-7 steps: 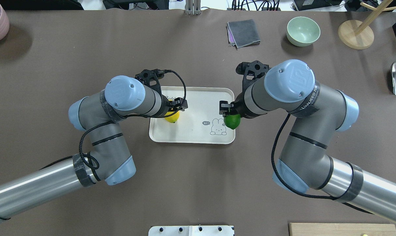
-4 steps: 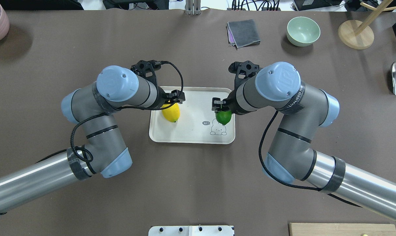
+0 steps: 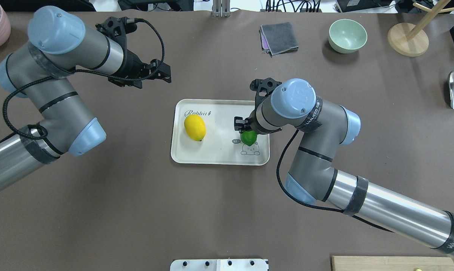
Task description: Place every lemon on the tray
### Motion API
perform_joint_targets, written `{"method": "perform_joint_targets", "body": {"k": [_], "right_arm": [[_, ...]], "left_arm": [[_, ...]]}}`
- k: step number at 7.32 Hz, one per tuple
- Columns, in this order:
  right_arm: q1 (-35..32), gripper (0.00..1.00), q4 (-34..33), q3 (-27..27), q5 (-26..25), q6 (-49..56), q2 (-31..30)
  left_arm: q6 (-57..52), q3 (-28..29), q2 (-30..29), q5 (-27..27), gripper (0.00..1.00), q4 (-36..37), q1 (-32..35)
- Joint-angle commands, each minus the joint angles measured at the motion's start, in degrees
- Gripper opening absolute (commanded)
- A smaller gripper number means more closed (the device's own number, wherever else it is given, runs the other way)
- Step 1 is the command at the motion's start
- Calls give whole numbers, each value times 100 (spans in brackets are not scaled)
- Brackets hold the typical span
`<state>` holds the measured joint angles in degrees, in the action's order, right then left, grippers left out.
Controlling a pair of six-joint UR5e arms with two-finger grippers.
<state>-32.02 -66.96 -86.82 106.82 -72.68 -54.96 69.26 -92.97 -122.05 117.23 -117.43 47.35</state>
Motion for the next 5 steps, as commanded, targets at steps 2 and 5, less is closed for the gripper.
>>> {"method": "perform_joint_targets", "body": {"k": [2,5], "right_arm": [[-172,100,87,78,154,-27,152],[-1146,100,-358,-446,1506,78,92]], "left_arm": [[-35,147,6,19,98,18,266],[-1682,52,364,-42,98,36,432]]}}
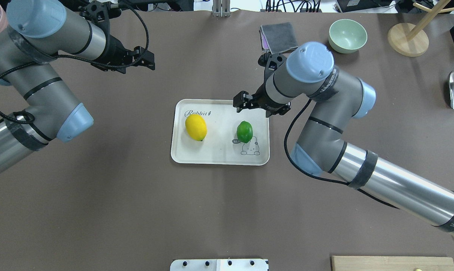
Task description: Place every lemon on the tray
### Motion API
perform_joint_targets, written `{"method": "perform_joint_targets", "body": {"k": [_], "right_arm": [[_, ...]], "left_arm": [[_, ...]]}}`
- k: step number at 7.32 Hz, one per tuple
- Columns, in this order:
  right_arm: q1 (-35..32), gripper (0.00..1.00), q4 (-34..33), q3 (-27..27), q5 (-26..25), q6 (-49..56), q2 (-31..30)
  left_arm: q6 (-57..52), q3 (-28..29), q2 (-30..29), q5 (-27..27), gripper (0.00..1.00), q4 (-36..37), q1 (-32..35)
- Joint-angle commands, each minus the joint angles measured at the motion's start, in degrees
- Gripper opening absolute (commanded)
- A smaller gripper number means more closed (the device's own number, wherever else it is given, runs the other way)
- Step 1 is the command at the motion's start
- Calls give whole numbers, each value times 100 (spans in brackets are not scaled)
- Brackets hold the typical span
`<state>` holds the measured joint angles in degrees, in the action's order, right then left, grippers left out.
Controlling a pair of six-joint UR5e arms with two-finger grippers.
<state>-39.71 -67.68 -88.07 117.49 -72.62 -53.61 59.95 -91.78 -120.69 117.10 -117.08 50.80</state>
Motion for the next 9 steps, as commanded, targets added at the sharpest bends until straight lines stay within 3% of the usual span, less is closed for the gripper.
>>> {"method": "perform_joint_targets", "body": {"k": [1,4,7,9], "right_arm": [[-702,100,-811,-630,633,438,-166],[-1467,100,-834,-879,837,2404,-1140],[-2328,100,-746,-888,1221,3284,-1818],[-2987,100,-790,-844,1356,4969,-2686]], "left_arm": [[-1017,-164,500,-38,98,-8,270],[-1082,-403,1021,-38,98,-122,571],[-1134,-586,1809,49,98,-315,589],[-2356,-850,2459,198,98,-280,1034]]}}
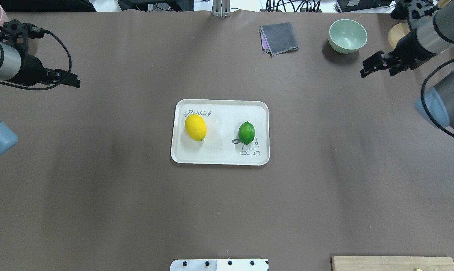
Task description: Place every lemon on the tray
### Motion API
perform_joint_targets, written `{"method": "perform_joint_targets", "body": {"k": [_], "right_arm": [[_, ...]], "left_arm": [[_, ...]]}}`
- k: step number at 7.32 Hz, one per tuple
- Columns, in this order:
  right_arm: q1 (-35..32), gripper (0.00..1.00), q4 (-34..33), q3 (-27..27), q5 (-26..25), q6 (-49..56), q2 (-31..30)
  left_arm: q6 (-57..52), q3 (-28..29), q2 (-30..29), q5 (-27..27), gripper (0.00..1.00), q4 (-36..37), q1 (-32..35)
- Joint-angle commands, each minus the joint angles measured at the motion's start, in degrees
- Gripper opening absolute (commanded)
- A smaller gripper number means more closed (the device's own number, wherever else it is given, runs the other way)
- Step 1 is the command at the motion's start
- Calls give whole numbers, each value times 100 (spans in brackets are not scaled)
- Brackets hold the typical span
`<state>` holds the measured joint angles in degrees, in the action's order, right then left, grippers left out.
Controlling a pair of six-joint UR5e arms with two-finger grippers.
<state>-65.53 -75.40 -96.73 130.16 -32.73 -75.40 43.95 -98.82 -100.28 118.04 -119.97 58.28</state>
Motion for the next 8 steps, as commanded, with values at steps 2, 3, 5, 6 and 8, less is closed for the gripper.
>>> {"method": "perform_joint_targets", "body": {"k": [2,3,5,6,8], "right_arm": [[-1230,100,-36,40,141,2325,-1315],[-1643,100,-254,40,237,2759,-1580],[-2356,100,-493,49,500,3586,-2230],[-2498,100,-493,23,676,3590,-2503],[-2570,100,-546,31,765,3590,-2629]], "left_arm": [[-1990,-50,807,428,98,218,1251],[-2518,-50,799,900,98,837,1830],[-3504,-41,826,1247,98,1954,2755],[-3525,-6,887,1474,98,2195,2968],[-3525,64,1177,1538,98,2197,3329]]}}
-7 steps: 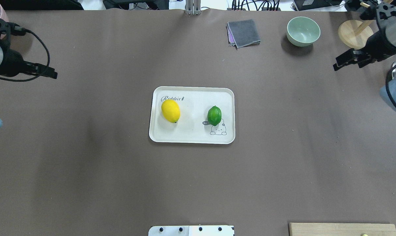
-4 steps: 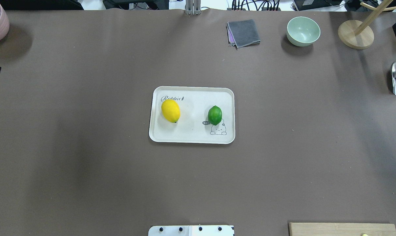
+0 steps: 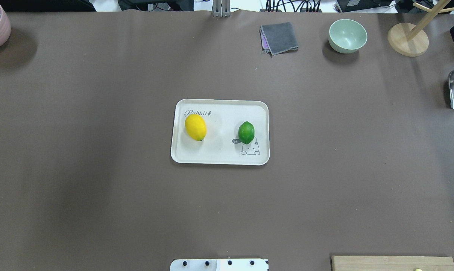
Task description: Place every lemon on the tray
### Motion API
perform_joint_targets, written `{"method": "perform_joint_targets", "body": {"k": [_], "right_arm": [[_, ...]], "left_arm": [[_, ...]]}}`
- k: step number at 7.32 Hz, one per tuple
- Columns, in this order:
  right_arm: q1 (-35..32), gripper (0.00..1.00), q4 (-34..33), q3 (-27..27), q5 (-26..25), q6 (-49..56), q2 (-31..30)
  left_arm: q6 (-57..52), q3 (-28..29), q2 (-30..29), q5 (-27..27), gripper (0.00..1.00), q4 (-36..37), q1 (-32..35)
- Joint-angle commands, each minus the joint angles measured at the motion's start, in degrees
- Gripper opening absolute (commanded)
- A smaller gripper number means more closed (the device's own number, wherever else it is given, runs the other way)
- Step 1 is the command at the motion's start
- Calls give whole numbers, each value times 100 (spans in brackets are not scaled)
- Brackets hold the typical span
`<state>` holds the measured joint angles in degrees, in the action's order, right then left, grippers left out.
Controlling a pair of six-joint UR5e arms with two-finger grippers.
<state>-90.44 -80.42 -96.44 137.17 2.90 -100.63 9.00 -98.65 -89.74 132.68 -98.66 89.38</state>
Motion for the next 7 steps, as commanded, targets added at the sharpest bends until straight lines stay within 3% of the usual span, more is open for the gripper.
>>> {"method": "perform_joint_targets", "body": {"k": [1,7], "right_arm": [[-79,100,-183,2,64,0,-45],[-88,100,-264,-59,29,-53,0]], "left_arm": [[-30,135,141,134,98,66,220],[-30,241,132,109,98,58,229]]}}
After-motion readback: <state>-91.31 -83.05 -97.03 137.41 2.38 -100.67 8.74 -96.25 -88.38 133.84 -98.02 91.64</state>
